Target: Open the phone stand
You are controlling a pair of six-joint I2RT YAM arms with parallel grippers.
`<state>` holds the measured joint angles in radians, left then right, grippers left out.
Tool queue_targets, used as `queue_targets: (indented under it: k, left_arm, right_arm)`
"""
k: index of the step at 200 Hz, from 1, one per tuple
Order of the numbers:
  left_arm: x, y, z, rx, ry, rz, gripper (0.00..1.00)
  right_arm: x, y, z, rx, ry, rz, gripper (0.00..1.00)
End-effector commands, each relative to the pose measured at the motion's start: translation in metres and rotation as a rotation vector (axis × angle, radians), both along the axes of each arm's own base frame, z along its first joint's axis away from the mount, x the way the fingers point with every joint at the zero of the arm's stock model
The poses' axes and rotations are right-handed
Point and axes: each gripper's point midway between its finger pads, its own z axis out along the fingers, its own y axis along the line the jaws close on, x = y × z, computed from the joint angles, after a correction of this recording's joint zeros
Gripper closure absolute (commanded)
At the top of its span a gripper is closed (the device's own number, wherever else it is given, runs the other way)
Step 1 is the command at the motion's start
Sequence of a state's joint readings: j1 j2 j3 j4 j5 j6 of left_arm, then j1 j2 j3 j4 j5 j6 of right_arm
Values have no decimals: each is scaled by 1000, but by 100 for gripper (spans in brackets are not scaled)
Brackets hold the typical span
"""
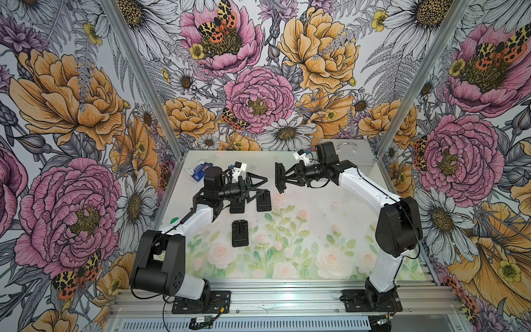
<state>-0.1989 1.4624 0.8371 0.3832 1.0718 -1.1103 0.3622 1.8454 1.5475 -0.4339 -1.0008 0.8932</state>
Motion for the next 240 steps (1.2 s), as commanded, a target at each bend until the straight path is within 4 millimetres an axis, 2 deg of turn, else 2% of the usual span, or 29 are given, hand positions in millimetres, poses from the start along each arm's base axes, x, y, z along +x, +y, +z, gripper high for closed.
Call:
queue_targets:
  k: [1, 61, 105, 146, 174, 184, 240]
  left_arm:
    - [-4, -6, 17, -78, -36, -42, 1]
    - [-8, -23, 2, -85, -8, -88, 1]
    - [-7, -28, 2, -106, -13, -86, 1]
    - [1, -16, 10, -207, -23, -35, 1]
    - [7, -2, 12, -313, -15, 7, 1]
    - [9, -2, 9, -314, -6, 12, 1]
    - [6, -7, 22, -322, -26, -20, 1]
  right_arm:
    - [4, 3, 35, 93, -83, -1, 100]
    - [-1, 8, 44, 105, -86, 4, 100]
    - [-8, 22, 46, 109, -87, 29, 100]
    - [-4, 30, 56, 214, -85, -5, 100]
    - [-4, 33, 51, 234, -59, -16, 100]
    - [-5, 34, 50, 231, -57, -17, 100]
    - [-6, 35, 38, 216, -42, -24, 100]
